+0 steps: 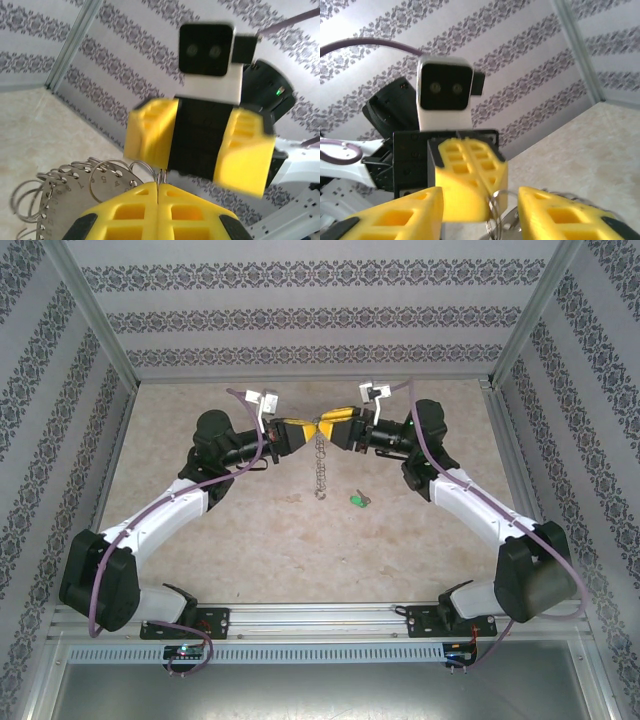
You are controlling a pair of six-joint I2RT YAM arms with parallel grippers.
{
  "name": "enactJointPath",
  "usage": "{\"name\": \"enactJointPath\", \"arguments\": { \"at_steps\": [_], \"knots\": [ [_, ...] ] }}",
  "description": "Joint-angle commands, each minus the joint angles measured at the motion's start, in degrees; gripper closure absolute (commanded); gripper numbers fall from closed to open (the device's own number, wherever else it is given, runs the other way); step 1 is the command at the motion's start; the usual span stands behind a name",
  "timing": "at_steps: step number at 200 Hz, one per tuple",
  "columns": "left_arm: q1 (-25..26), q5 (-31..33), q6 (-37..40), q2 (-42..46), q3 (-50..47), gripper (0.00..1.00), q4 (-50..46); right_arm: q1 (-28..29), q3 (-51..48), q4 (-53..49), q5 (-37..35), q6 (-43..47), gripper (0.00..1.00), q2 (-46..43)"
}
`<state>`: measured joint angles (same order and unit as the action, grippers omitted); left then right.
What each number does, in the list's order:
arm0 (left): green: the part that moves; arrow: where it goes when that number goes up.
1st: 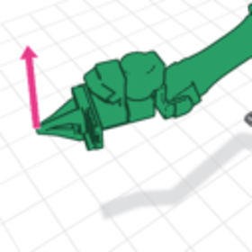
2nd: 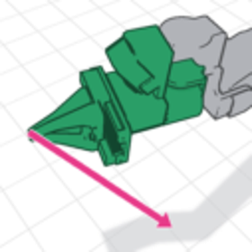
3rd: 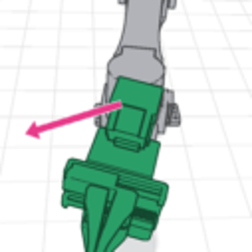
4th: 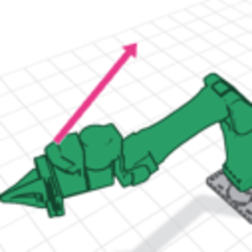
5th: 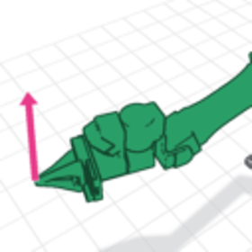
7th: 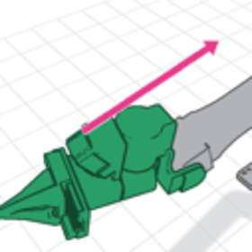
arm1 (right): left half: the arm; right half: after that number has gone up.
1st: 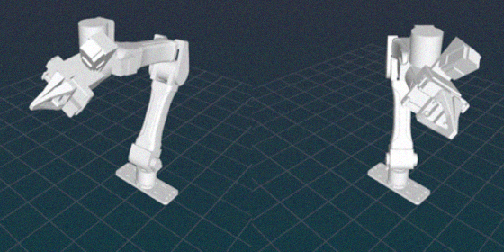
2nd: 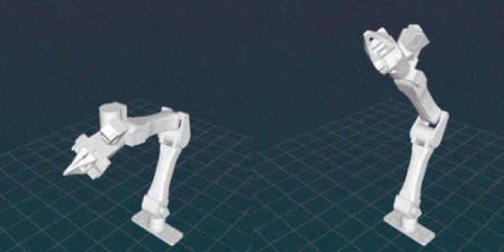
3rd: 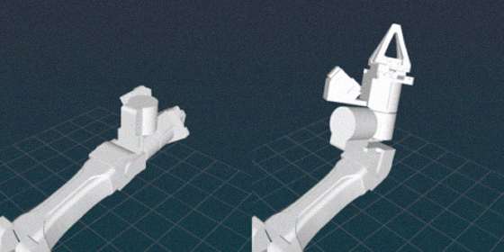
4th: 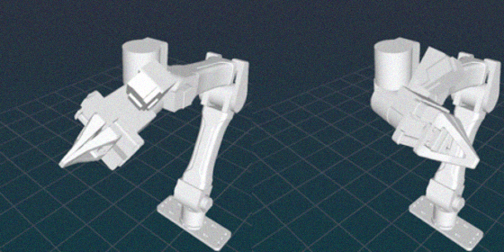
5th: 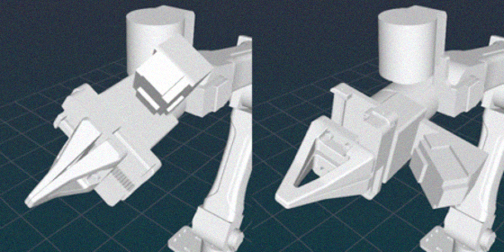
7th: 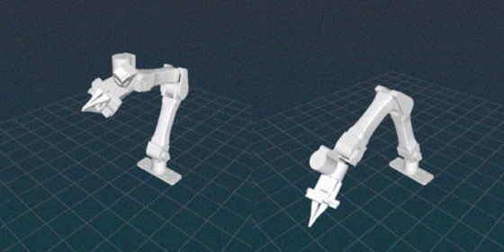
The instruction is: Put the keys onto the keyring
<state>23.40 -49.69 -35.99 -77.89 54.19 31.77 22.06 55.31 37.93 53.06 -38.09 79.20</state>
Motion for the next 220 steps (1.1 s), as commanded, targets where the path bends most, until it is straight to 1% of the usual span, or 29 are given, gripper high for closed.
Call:
{"name": "enactJointPath", "arguments": {
  "at_steps": [1,29,44,68,97,127,143,165,220],
  "knots": [
    [0.8,-0.9,10.6,2.2,4.9,1.0,-13.1,-2.2,-1.7,-1.4,-1.0,0.7,0.5,-4.1],
    [0.8,0.1,22.1,2.0,9.6,1.0,-29.2,-3.2,-1.8,-11.9,-0.9,7.4,0.48,-5.9],
    [0.8,0.1,28.2,1.3,12.5,1.0,-37.5,-3.3,-2.0,-15.4,0.3,10.7,0.48,-5.7],
    [1.1,-0.1,36.3,-0.1,16.7,1.0,-48.7,-3.5,-2.4,-16.2,4.4,12.9,0.49,-3.8],
    [1.4,-1.7,42.7,-2.3,20.9,1.0,-57.2,-3.3,-1.9,-15.5,10.0,13.6,0.51,-1.0],
    [1.5,-4.0,44.7,-3.2,22.4,1.0,-59.4,-2.6,-1.5,-15.4,12.7,14.0,0.53,1.0],
    [1.5,-4.6,44.6,-3.6,22.7,1.0,-59.2,-2.3,-1.6,-15.2,13.3,14.1,0.58,1.5],
    [1.6,-5.2,44.3,-4.1,22.9,1.0,-58.7,-2.0,-2.3,-15.2,13.9,14.1,0.61,1.4],
    [2.0,-5.6,43.9,-4.4,22.9,1.0,-57.7,-0.9,-4.5,-15.7,14.6,14.2,0.65,-0.2]
  ]
}}
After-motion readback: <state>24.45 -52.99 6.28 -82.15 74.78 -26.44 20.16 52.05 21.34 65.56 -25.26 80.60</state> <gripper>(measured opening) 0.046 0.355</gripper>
